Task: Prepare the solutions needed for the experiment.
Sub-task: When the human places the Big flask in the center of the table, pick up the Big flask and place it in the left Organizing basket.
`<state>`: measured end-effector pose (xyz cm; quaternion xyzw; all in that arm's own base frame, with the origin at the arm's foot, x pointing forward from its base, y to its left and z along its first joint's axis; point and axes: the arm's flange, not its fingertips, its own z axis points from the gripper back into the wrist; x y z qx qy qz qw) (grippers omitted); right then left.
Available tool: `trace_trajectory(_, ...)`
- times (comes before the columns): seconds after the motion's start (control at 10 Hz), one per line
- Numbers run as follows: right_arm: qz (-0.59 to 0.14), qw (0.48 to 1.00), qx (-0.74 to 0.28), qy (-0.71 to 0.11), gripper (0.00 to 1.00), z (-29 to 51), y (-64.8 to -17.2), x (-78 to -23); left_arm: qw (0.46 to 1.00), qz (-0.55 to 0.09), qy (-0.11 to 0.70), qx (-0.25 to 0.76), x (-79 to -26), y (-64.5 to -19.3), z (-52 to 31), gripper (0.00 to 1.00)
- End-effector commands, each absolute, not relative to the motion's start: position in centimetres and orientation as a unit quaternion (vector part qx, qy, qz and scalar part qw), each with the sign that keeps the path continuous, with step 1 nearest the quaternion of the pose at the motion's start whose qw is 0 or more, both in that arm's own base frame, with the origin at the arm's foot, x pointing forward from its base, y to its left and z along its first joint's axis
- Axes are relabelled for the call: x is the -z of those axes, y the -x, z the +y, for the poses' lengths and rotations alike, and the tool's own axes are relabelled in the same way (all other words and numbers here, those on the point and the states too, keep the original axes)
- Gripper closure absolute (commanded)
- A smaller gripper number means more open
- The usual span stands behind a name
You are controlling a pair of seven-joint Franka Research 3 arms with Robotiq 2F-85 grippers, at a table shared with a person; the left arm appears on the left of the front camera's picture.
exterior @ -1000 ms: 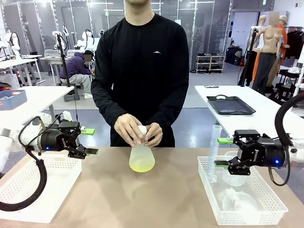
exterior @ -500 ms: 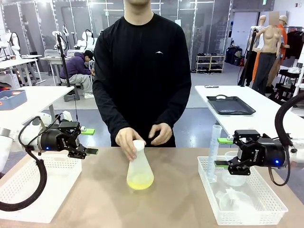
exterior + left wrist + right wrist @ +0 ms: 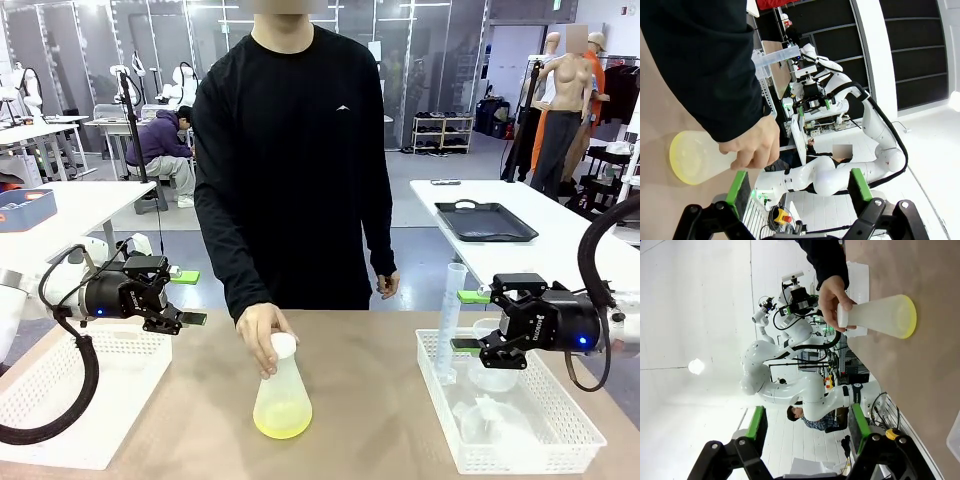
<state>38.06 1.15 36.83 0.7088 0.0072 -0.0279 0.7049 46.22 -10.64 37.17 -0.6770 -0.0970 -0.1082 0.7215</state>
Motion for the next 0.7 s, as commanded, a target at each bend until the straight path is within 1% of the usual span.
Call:
trace_trajectory(0.0,0.005,0.703,0.032,-0.711,0.18,1.22,-38.01,-36.80,0.720,-0.098,0.678,0.111,-37.25,-46.43,-10.66,0.00)
trace_trajectory(0.6,0.005,0.703,0.032,-0.711,0.18,1.22,-38.01,-36.80,0.720,-0.098,0.678,0.111,-37.25,-46.43,-10.66,0.00)
